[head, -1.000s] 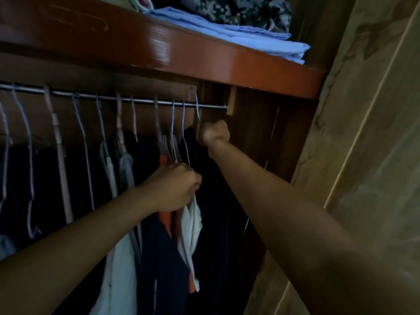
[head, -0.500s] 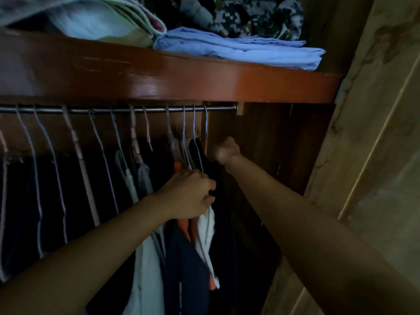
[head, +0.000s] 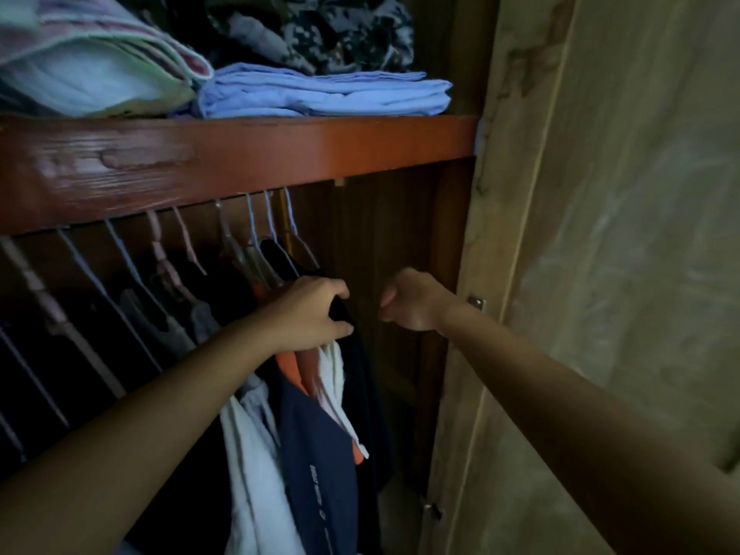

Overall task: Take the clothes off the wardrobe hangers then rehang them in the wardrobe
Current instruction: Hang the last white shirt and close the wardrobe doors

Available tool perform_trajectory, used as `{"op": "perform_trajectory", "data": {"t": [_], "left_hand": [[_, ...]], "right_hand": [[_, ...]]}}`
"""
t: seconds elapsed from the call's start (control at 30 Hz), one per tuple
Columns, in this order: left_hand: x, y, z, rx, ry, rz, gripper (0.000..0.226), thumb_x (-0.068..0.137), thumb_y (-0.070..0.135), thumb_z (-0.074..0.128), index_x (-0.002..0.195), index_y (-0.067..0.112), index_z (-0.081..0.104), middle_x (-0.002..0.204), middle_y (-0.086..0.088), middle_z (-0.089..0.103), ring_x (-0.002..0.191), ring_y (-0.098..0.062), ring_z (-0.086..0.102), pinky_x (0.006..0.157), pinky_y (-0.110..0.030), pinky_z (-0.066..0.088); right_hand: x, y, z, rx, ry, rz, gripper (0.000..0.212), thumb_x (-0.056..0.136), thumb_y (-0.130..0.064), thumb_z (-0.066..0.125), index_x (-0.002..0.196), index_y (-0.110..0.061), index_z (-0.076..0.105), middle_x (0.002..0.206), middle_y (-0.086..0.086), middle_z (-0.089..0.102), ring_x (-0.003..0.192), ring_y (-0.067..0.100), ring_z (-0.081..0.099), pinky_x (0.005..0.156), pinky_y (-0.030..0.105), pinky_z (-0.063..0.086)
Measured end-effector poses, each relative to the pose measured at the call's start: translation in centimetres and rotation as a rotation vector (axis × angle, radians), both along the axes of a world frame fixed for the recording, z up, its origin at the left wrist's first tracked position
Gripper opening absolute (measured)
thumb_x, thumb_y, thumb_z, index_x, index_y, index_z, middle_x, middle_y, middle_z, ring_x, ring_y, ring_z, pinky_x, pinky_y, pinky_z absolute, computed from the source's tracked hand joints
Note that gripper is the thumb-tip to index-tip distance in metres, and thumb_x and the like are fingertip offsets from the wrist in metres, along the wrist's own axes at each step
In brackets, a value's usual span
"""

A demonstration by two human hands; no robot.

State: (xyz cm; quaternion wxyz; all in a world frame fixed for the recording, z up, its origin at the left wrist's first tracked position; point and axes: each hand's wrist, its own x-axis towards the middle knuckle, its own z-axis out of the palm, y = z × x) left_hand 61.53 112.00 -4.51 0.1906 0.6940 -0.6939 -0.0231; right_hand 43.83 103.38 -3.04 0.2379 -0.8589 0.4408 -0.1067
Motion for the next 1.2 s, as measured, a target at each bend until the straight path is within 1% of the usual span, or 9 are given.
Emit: {"op": "perform_trajectory", "data": {"t": [0.1, 0.2, 0.3, 0.4, 0.5, 0.63, 0.83, 1.07, 1.2], "left_hand": [[-2.0, -0.1, -0.2, 0.029, -0.027, -0.078, 0.066, 0.077, 0.046, 0.078, 0.135, 0.025, 0.054, 0.123, 0.001, 0.059, 0.101, -0.007, 0.051, 0.082, -0.025, 0.042], [-4.9, 0.1, 0.0, 0.058, -0.128, -0.106, 0.065, 0.078, 0.054, 0.072, 0.135, 0.031, 0.05, 0.127, 0.003, 0.056, 0.111, -0.015, 0.055, 0.088, -0.035, 0.049], [-8.5, 0.5, 0.2, 0.042, -0.27, -0.18, 0.057, 0.085, 0.055, 0.065, 0.135, 0.031, 0.049, 0.131, 0.006, 0.054, 0.11, -0.015, 0.055, 0.079, -0.031, 0.044], [-12.3, 1.2, 0.2, 0.087, -0.252, -0.288, 0.056, 0.086, 0.055, 0.064, 0.135, 0.034, 0.048, 0.131, 0.011, 0.053, 0.106, -0.008, 0.053, 0.076, -0.027, 0.041], [-16.5, 1.9, 0.1, 0.144, -0.18, -0.37, 0.05, 0.083, 0.057, 0.066, 0.128, 0.039, 0.053, 0.116, 0.018, 0.058, 0.098, 0.0, 0.055, 0.071, -0.021, 0.044], [-23.6, 2.0, -0.7, 0.098, -0.098, -0.405, 0.042, 0.076, 0.059, 0.072, 0.11, 0.036, 0.062, 0.087, 0.015, 0.06, 0.078, 0.0, 0.059, 0.069, -0.028, 0.055], [-33.1, 2.1, -2.8, 0.154, -0.092, -0.593, 0.06, 0.068, 0.067, 0.071, 0.122, 0.045, 0.056, 0.09, 0.025, 0.052, 0.086, 0.006, 0.054, 0.068, -0.021, 0.049], [-42.1, 2.5, -3.9, 0.144, -0.122, -0.801, 0.056, 0.079, 0.052, 0.074, 0.128, 0.032, 0.056, 0.086, 0.026, 0.049, 0.073, 0.0, 0.056, 0.056, -0.011, 0.037], [-46.7, 1.8, -3.6, 0.096, -0.222, -0.902, 0.06, 0.076, 0.063, 0.067, 0.129, 0.039, 0.053, 0.115, 0.013, 0.063, 0.086, -0.003, 0.056, 0.064, -0.02, 0.038]], "right_hand": [[-4.1, 1.7, -0.1, 0.035, 0.11, 0.028, 0.004, 0.089, -0.019, 0.068, 0.091, -0.022, 0.066, 0.093, -0.007, 0.063, 0.097, 0.012, 0.059, 0.075, 0.024, 0.046], [-8.2, 3.6, -0.1, 0.016, 0.176, 0.013, 0.013, 0.089, -0.021, 0.069, 0.102, -0.022, 0.067, 0.104, -0.004, 0.064, 0.102, 0.014, 0.058, 0.085, 0.03, 0.048], [-12.1, 5.7, -0.6, -0.091, 0.242, -0.029, 0.025, 0.088, -0.021, 0.069, 0.113, -0.018, 0.066, 0.113, 0.002, 0.065, 0.106, 0.02, 0.061, 0.087, 0.032, 0.052], [-15.9, 7.8, -1.3, -0.14, 0.295, -0.061, 0.024, 0.088, -0.026, 0.066, 0.112, -0.021, 0.065, 0.113, 0.002, 0.065, 0.106, 0.024, 0.062, 0.088, 0.036, 0.054], [-19.9, 9.4, -1.5, -0.117, 0.32, -0.131, 0.027, 0.089, -0.027, 0.066, 0.116, -0.023, 0.063, 0.117, 0.002, 0.064, 0.108, 0.025, 0.062, 0.091, 0.04, 0.054], [-25.7, 11.7, -1.7, -0.112, 0.387, -0.21, 0.032, 0.09, -0.033, 0.066, 0.12, -0.023, 0.061, 0.12, 0.001, 0.062, 0.111, 0.023, 0.059, 0.091, 0.037, 0.053], [-34.8, 15.3, -1.8, -0.087, 0.416, -0.339, 0.026, 0.092, -0.034, 0.063, 0.114, -0.021, 0.063, 0.114, 0.002, 0.066, 0.105, 0.026, 0.062, 0.084, 0.036, 0.053], [-42.6, 18.5, -2.9, -0.124, 0.502, -0.534, 0.031, 0.093, -0.03, 0.058, 0.121, -0.017, 0.058, 0.119, 0.007, 0.062, 0.104, 0.03, 0.061, 0.087, 0.043, 0.054], [-45.7, 20.3, -4.1, -0.124, 0.56, -0.665, 0.029, 0.093, -0.03, 0.057, 0.118, -0.016, 0.058, 0.115, 0.006, 0.063, 0.1, 0.028, 0.063, 0.084, 0.042, 0.055]]}}
